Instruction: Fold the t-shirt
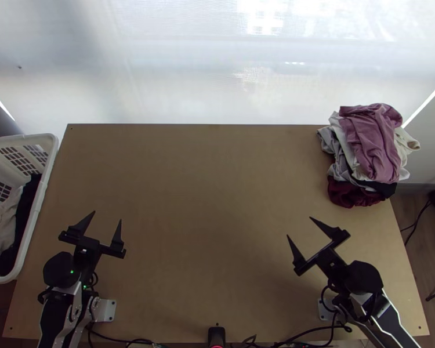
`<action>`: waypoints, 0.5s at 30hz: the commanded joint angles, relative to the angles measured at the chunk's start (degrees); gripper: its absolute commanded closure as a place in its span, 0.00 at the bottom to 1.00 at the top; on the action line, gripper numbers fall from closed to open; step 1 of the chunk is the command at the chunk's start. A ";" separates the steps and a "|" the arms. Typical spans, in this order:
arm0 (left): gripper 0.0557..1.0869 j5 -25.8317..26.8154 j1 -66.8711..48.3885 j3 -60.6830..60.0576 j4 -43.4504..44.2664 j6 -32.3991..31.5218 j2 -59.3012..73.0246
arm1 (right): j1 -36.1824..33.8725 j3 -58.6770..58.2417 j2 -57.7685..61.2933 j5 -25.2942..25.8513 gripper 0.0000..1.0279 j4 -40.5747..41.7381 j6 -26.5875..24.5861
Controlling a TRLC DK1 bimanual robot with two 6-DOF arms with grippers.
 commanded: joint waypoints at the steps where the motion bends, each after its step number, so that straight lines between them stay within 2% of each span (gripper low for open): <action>1: 0.05 0.12 -4.55 0.01 0.01 1.51 0.01 | 2.36 0.30 -0.25 -2.59 0.04 0.69 -2.46; 4: 0.05 0.12 -3.41 0.01 -0.08 1.95 0.01 | 5.09 0.22 -0.25 -1.27 0.04 1.13 -8.53; 6: 0.05 -0.14 -3.50 -0.16 -0.52 6.88 0.27 | 5.09 0.13 -0.16 1.54 0.04 -0.27 -13.45; 11: 0.05 -1.81 0.90 -0.16 -0.17 7.67 0.27 | 3.51 0.04 -0.16 2.68 0.04 -0.01 -13.71; 15: 0.05 -8.75 1.07 -0.16 1.94 8.28 0.27 | 3.95 0.04 -0.25 9.19 0.04 2.10 -13.27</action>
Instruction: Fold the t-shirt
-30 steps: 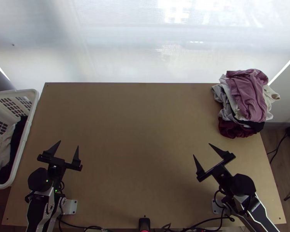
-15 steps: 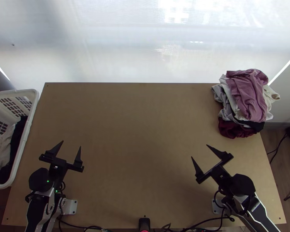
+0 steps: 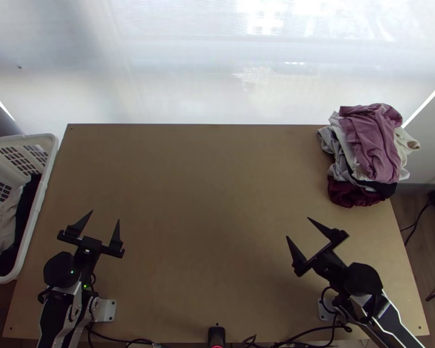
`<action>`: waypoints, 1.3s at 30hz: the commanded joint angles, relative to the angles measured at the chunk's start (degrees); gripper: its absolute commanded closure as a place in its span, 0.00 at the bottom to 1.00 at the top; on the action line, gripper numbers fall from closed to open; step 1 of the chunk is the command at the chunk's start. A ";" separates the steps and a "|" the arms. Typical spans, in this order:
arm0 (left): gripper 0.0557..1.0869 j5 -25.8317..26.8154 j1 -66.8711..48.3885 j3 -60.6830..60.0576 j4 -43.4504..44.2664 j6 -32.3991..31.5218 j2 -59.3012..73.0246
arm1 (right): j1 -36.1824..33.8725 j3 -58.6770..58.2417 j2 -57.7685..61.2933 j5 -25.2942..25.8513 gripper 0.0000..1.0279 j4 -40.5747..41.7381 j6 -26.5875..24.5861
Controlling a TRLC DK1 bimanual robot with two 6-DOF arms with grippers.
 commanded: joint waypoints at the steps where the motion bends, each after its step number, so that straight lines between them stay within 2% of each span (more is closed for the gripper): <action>1: 0.05 -6.15 2.96 0.08 2.19 2.45 0.08 | 0.43 -0.05 -0.08 7.20 0.04 2.47 -1.95; 5: 0.05 -6.24 5.77 0.43 4.38 2.01 0.08 | -0.71 0.13 0.01 8.26 0.04 6.96 -3.71; 9: 0.05 -7.74 11.48 2.27 7.11 2.19 2.10 | -4.85 0.39 0.19 8.34 0.05 14.43 -5.12; 11: 0.05 -7.56 16.58 5.70 9.92 1.57 7.90 | -5.46 1.18 1.15 8.34 0.05 15.13 -5.91; 15: 0.05 -7.12 28.98 20.38 9.31 -3.18 27.41 | -6.95 4.96 6.43 8.34 0.05 15.31 -6.17; 17: 0.05 -4.31 37.06 28.03 5.35 -4.49 34.97 | -9.06 8.13 12.40 8.34 0.05 16.71 -5.38; 20: 0.05 3.87 53.23 38.13 -0.63 -7.66 43.41 | -12.84 17.09 24.97 8.26 0.05 15.57 -1.43; 21: 0.05 7.82 57.54 40.86 -2.30 -8.80 44.55 | -14.25 20.78 28.49 8.17 0.05 14.25 -0.11; 22: 0.05 9.58 59.47 43.14 -3.97 -8.80 44.99 | -14.69 24.47 32.00 7.99 0.05 12.14 0.68; 24: 0.05 9.40 60.88 46.48 -6.69 -6.34 47.80 | -15.39 32.38 37.80 8.08 0.05 7.48 3.06; 28: 0.05 10.28 69.32 52.11 -8.45 -2.74 62.83 | -17.33 47.50 47.91 7.91 0.05 -4.03 7.80; 31: 0.05 13.97 75.12 58.00 -9.33 -1.86 76.81 | -17.85 57.70 52.83 7.99 0.05 -11.24 10.00; 33: 0.05 16.26 76.61 61.16 -10.47 -0.36 83.93 | -17.77 63.32 55.21 8.08 0.05 -14.93 10.70; 35: 0.05 16.26 76.52 63.45 -11.52 2.54 89.46 | -17.33 69.39 58.11 8.34 0.05 -19.15 11.85; 39: 0.05 16.52 76.52 70.39 -14.25 3.77 99.92 | -17.33 82.57 66.28 8.87 0.05 -31.36 18.26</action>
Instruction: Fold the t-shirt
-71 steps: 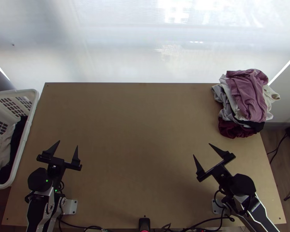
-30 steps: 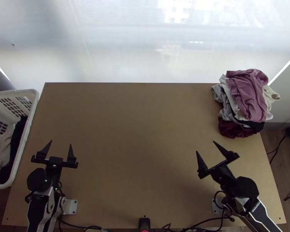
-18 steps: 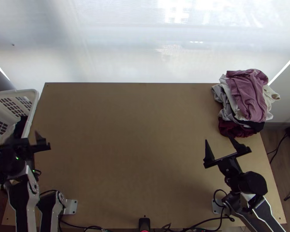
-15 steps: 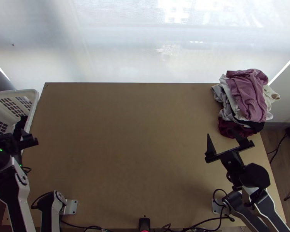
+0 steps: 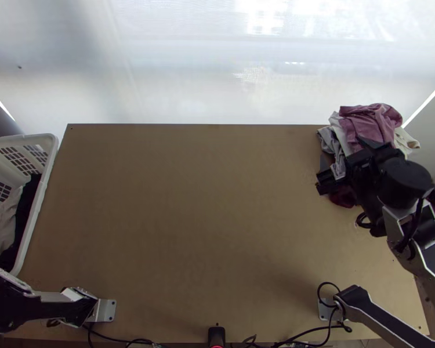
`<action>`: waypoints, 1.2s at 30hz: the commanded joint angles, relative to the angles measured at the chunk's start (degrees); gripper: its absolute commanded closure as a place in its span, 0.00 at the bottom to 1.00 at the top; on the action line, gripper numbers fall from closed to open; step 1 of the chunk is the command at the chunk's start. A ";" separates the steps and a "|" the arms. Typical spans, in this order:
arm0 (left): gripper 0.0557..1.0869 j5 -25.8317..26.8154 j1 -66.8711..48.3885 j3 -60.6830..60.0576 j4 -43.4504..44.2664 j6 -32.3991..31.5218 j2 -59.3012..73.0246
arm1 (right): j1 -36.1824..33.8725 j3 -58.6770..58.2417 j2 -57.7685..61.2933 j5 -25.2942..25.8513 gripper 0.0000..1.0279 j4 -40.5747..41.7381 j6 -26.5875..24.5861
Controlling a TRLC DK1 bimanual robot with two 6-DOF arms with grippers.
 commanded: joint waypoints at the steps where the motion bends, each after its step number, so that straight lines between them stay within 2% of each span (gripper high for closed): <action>1: 0.05 2.86 4.13 12.78 -4.81 4.34 22.21 | -0.47 23.55 14.45 0.68 0.05 -18.57 8.32; 6: 0.05 3.39 3.96 19.99 -5.69 9.97 33.73 | 1.55 33.39 21.12 0.68 0.05 -25.78 10.78; 10: 0.05 3.39 3.87 26.93 -3.84 14.01 42.51 | 2.43 37.52 24.03 0.68 0.05 -31.23 14.74; 18: 0.05 3.04 4.31 43.55 -4.55 19.46 59.21 | 2.60 37.79 24.38 0.76 0.05 -34.04 14.21; 27: 0.05 1.72 3.17 66.75 -11.31 20.07 77.23 | 2.60 42.01 27.19 1.73 0.05 -37.29 13.86; 30: 0.11 1.63 2.20 67.19 -11.31 21.30 78.73 | 2.60 42.97 27.80 2.17 0.05 -37.99 13.51; 36: 0.11 1.72 0.35 66.92 -13.77 22.01 80.31 | 2.69 43.50 29.30 2.43 0.05 -38.26 13.24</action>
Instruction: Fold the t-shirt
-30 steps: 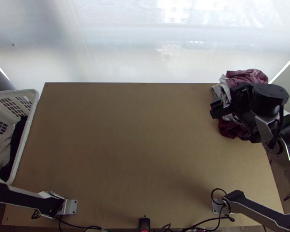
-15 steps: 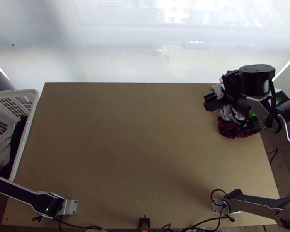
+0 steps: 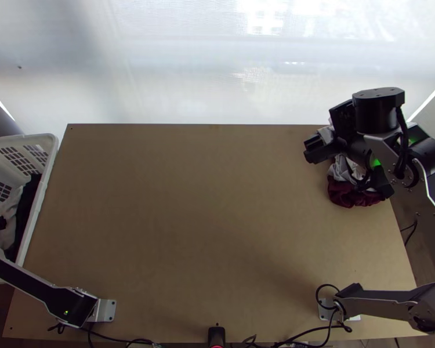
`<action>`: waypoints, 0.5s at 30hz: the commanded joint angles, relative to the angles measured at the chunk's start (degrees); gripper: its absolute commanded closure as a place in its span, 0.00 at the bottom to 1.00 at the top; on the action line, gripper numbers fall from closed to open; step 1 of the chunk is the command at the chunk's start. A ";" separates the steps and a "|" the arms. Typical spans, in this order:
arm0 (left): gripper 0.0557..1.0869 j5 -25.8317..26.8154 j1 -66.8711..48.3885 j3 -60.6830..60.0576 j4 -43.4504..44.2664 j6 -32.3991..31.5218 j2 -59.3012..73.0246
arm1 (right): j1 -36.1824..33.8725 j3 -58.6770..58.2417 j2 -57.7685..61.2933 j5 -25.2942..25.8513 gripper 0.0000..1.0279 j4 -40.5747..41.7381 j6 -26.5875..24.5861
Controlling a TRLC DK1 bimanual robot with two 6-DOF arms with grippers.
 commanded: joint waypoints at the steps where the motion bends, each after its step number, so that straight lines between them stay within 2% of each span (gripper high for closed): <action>1: 0.11 -0.27 -1.70 3.23 -1.64 1.42 4.86 | 0.11 1.58 2.07 0.42 0.05 -0.66 -0.44; 10: 0.16 -0.71 -1.96 3.32 1.87 2.47 6.00 | 0.46 2.11 2.77 0.42 0.05 -0.66 -0.53; 12: 0.21 -0.80 -1.96 3.41 2.84 2.47 6.18 | 0.46 2.11 2.77 0.42 0.05 -0.66 -0.53; 15: 0.35 -0.80 -1.88 3.41 3.81 2.47 6.44 | 0.46 2.11 2.77 0.42 0.05 -0.75 -0.53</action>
